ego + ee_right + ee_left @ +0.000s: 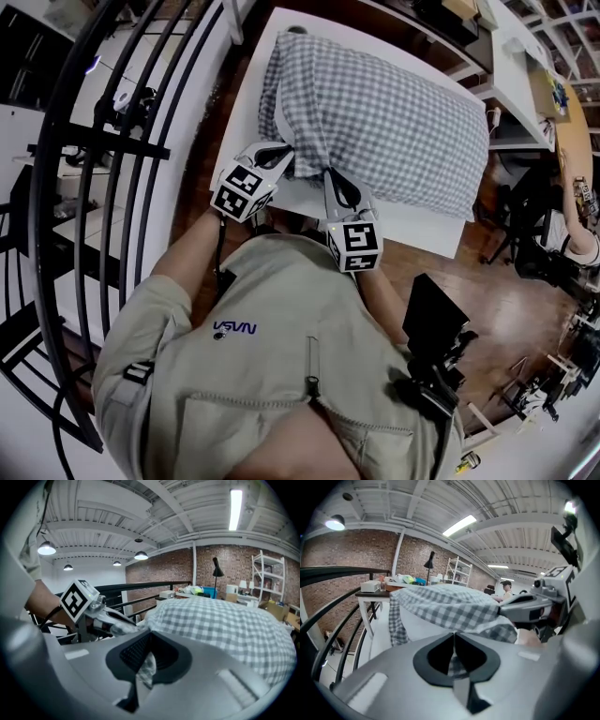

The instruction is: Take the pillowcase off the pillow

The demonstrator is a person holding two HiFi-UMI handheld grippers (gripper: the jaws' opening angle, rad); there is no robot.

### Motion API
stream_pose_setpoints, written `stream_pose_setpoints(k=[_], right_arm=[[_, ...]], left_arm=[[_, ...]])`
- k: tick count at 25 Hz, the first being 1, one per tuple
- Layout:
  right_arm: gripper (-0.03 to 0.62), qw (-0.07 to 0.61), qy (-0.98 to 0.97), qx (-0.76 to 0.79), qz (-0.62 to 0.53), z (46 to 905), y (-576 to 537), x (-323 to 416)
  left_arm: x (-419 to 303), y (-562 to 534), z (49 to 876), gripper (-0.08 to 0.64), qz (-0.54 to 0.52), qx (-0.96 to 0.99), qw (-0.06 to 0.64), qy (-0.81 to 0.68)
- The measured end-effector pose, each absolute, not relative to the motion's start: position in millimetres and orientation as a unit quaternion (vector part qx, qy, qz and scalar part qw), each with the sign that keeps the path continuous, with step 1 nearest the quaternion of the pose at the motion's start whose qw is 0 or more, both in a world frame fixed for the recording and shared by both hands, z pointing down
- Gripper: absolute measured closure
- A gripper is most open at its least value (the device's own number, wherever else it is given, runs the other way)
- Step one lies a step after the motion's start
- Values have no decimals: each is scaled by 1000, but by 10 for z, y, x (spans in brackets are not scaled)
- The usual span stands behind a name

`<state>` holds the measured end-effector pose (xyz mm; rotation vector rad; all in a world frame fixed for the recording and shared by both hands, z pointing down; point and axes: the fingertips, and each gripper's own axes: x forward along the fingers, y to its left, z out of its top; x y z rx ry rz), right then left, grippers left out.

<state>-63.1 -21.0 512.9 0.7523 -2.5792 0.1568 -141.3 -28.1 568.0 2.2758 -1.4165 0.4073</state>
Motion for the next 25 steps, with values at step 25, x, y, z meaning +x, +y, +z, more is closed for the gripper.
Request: stream_pose_setpoints(k=[25], right_arm=[[521,332,-903,267,44,5602,-502,236]], left_arm=[[-1942,252,5671,522,78,742,271,-608]])
